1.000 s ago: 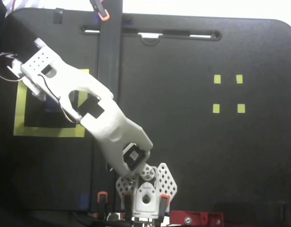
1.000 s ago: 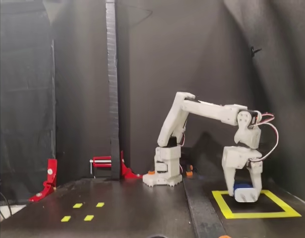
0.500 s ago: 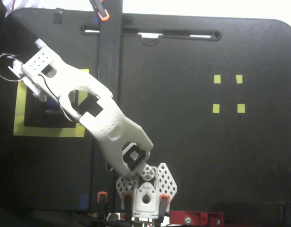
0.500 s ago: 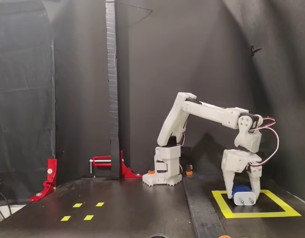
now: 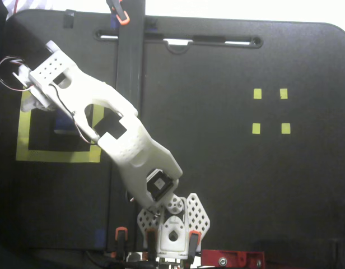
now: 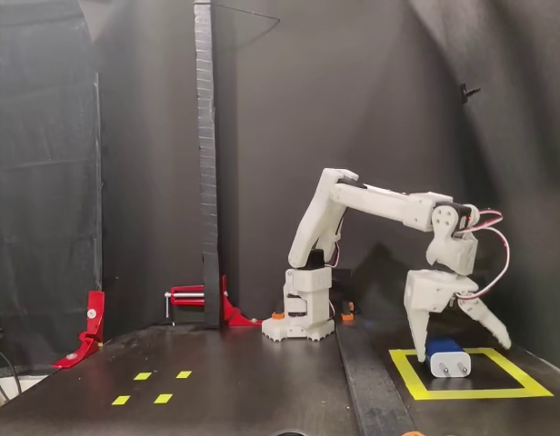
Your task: Grasp the block and place it in the designated area.
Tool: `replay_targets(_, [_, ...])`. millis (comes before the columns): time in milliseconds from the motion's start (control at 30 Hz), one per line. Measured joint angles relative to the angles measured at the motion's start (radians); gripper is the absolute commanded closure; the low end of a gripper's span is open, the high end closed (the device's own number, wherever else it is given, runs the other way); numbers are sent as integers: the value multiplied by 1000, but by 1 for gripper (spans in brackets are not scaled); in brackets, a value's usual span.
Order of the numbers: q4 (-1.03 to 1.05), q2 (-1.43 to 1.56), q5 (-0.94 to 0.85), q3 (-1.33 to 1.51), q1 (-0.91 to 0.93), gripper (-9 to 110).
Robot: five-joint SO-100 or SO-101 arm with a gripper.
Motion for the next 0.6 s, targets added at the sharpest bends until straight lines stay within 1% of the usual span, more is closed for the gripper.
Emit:
replay_targets(233, [23,29,0,0,0,47])
replay_targets(600, [133,267,0,0,11,47])
